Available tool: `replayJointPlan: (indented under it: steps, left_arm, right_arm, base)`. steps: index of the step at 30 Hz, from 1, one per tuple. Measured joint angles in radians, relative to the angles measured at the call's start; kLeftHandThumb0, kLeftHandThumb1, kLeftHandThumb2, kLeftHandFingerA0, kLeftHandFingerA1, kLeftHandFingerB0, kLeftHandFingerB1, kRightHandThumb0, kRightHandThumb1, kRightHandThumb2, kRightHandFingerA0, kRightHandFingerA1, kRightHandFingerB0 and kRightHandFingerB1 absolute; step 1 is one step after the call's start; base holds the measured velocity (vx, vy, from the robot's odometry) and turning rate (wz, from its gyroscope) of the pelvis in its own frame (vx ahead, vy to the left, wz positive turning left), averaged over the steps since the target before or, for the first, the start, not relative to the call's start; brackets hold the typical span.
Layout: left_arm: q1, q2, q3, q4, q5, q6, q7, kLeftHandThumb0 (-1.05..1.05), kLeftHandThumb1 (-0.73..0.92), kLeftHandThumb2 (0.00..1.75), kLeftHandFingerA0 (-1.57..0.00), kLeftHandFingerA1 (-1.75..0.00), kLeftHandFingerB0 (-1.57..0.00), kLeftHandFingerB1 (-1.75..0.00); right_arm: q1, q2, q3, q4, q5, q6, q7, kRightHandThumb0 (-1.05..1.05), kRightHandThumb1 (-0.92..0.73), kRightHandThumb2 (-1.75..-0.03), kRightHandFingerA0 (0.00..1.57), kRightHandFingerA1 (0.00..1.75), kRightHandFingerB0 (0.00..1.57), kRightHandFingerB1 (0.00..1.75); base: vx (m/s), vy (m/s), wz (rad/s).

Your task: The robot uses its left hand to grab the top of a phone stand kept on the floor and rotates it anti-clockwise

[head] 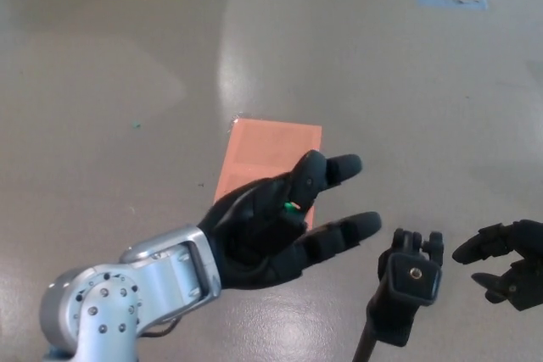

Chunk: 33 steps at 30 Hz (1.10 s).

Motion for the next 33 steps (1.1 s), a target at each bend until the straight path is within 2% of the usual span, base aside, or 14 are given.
replayJointPlan:
  steps: [8, 9, 10, 15, 16, 17, 18, 21, 24, 27, 29, 30, 31, 33]
  left_arm:
    - [-0.002, 0.135, -0.049, 0.052, 0.093, -0.106, -0.015, -0.76, 0.57, 0.93, -0.02, -0.24, -0.03, -0.19]
    - [-0.002, 0.147, -0.053, 0.061, 0.103, -0.117, -0.015, -0.75, 0.56, 0.89, -0.02, -0.26, -0.04, -0.20]
    - [-0.002, 0.159, -0.058, 0.072, 0.113, -0.128, -0.014, -0.74, 0.54, 0.89, -0.07, -0.43, -0.02, -0.26]
    - [-0.002, 0.224, -0.092, 0.148, 0.169, -0.187, -0.002, -0.73, 0.55, 0.84, -0.12, -0.42, -0.05, -0.30]
    - [-0.001, 0.245, -0.106, 0.176, 0.188, -0.204, 0.004, -0.72, 0.53, 0.83, -0.12, -0.43, -0.05, -0.29]
    - [-0.001, 0.256, -0.115, 0.192, 0.198, -0.214, 0.008, -0.72, 0.53, 0.83, -0.12, -0.43, -0.05, -0.29]
    - [-0.001, 0.275, -0.129, 0.217, 0.212, -0.227, 0.015, -0.71, 0.52, 0.81, -0.12, -0.42, -0.05, -0.28]
    - [0.000, 0.310, -0.159, 0.266, 0.243, -0.250, 0.029, -0.68, 0.48, 0.77, -0.13, -0.42, -0.05, -0.26]
    - [0.001, 0.359, -0.208, 0.352, 0.289, -0.289, 0.049, -0.60, 0.45, 0.73, -0.11, -0.42, -0.04, -0.23]
    - [0.001, 0.396, -0.248, 0.427, 0.324, -0.319, 0.062, -0.59, 0.44, 0.74, -0.13, -0.43, -0.03, -0.23]
    - [0.001, 0.428, -0.288, 0.496, 0.355, -0.348, 0.072, -0.31, 0.41, 0.93, 0.00, -0.47, 0.00, -0.50]
    - [0.001, 0.436, -0.298, 0.515, 0.363, -0.355, 0.075, -0.48, 0.42, 0.74, -0.23, -0.50, -0.01, -0.24]
    - [0.001, 0.442, -0.307, 0.528, 0.369, -0.361, 0.076, -0.43, 0.45, 0.71, -0.53, -0.69, -0.05, -0.27]
    - [0.001, 0.471, -0.349, 0.602, 0.400, -0.391, 0.084, -0.43, 0.45, 0.71, -0.53, -0.69, -0.05, -0.27]
  right_arm:
    - [-0.001, 0.009, 0.000, 0.003, -0.003, 0.006, 0.000, -0.51, -0.77, -0.64, 0.51, 0.40, 0.39, 0.35]
    - [-0.001, 0.009, 0.000, 0.003, -0.003, 0.006, 0.000, -0.41, -0.59, -1.00, 0.45, 0.60, 0.25, 0.49]
    - [-0.001, 0.009, 0.000, 0.003, -0.003, 0.006, 0.000, -0.48, -0.78, -0.62, 0.52, 0.40, 0.40, 0.35]
    - [-0.001, 0.010, 0.000, 0.003, -0.004, 0.006, 0.000, -0.49, -0.75, -0.64, 0.51, 0.41, 0.38, 0.36]
    - [-0.001, 0.010, 0.000, 0.003, -0.004, 0.006, 0.000, -0.40, -0.58, -0.99, 0.46, 0.61, 0.25, 0.50]
    - [-0.001, 0.010, 0.000, 0.003, -0.004, 0.006, 0.000, -0.40, -0.58, -0.99, 0.46, 0.61, 0.25, 0.50]
    - [-0.001, 0.011, 0.000, 0.003, -0.004, 0.006, 0.000, -0.48, -0.75, -0.63, 0.54, 0.41, 0.40, 0.36]
    - [-0.001, 0.011, 0.000, 0.003, -0.004, 0.006, 0.000, -0.39, -0.58, -1.00, 0.46, 0.61, 0.25, 0.50]
    - [-0.001, 0.012, 0.000, 0.003, -0.004, 0.006, 0.000, -0.50, -0.76, -0.63, 0.52, 0.40, 0.39, 0.35]
    - [-0.001, 0.014, 0.000, 0.003, -0.004, 0.006, 0.000, -0.49, -0.74, -0.63, 0.54, 0.40, 0.40, 0.36]
    - [0.000, 0.016, 0.000, 0.003, -0.004, 0.006, 0.000, -0.48, -0.77, -0.61, 0.55, 0.39, 0.43, 0.36]
    - [0.000, 0.016, 0.000, 0.003, -0.004, 0.006, 0.000, -0.53, -0.63, -0.88, 0.48, 0.53, 0.38, 0.49]
    - [0.001, 0.017, 0.000, 0.003, -0.004, 0.006, 0.000, -0.53, -0.64, -0.88, 0.47, 0.53, 0.37, 0.48]
    - [0.006, 0.018, 0.000, 0.002, -0.004, 0.006, -0.001, -0.53, -0.64, -0.88, 0.47, 0.53, 0.37, 0.48]
  base:
    - [0.00, 0.000, 0.00]
    - [0.00, 0.000, 0.00]
    - [0.00, 0.000, 0.00]
    - [0.00, 0.000, 0.00]
    - [0.00, 0.000, 0.00]
    - [0.00, 0.000, 0.00]
    - [0.00, 0.000, 0.00]
    - [0.00, 0.000, 0.00]
    - [0.00, 0.000, 0.00]
    - [0.00, 0.000, 0.00]
    - [0.00, 0.000, 0.00]
    - [0.00, 0.000, 0.00]
    - [0.00, 0.000, 0.00]
    - [0.00, 0.000, 0.00]
